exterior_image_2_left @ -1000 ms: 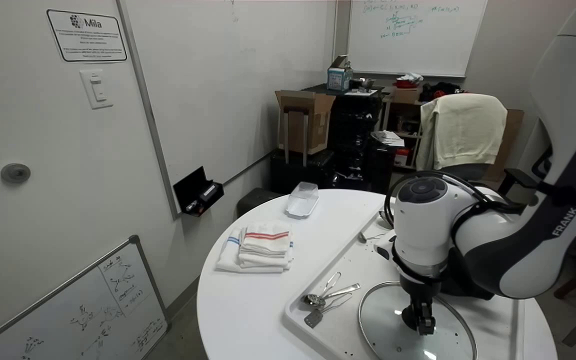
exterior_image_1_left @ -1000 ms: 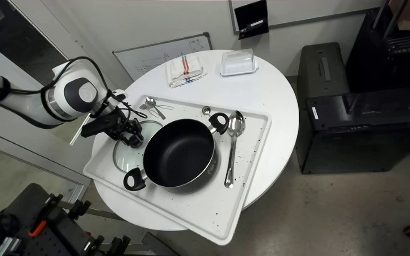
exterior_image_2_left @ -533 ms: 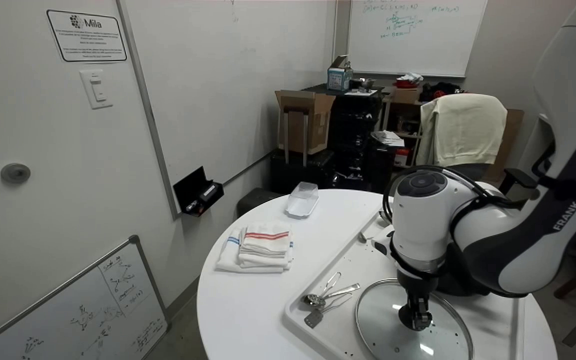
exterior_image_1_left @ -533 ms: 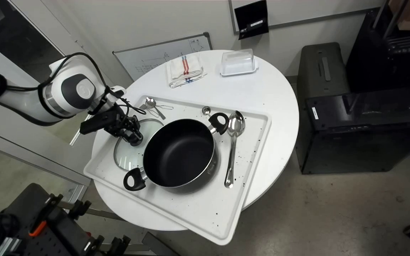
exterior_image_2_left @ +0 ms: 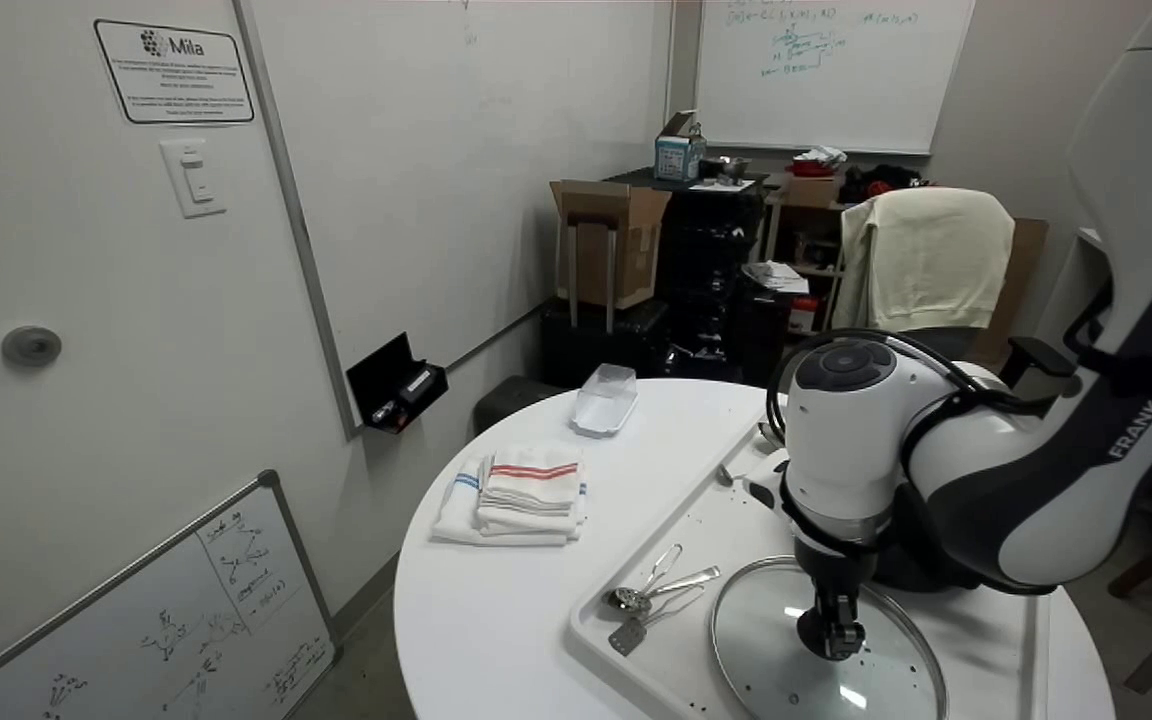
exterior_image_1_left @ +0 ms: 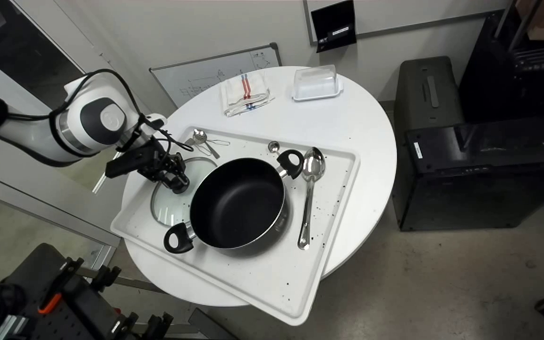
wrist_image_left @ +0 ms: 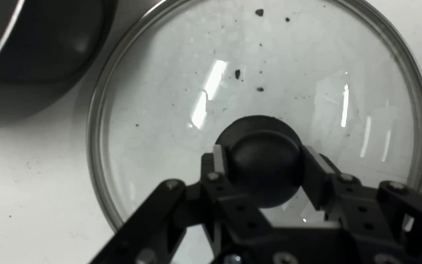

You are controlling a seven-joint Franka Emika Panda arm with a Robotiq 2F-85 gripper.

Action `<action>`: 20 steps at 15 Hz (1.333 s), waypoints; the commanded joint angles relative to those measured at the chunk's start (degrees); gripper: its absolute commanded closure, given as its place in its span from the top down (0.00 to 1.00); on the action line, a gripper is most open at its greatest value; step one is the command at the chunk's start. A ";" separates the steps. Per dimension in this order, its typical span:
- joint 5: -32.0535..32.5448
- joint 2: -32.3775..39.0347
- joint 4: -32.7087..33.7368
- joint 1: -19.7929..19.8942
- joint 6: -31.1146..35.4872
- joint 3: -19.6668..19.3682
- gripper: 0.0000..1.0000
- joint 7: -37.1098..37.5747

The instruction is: Cover the pot using the lid

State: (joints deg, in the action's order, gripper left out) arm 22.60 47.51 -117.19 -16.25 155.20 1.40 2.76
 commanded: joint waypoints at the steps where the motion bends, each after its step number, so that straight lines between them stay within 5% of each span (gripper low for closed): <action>1: -1.51 -3.43 -3.20 0.46 1.38 0.47 0.25 -1.95; 20: -3.18 -23.56 -19.21 2.50 1.02 5.00 0.25 -4.79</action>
State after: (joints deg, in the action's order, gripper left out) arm 21.29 29.65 -131.92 -14.55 156.20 5.55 0.01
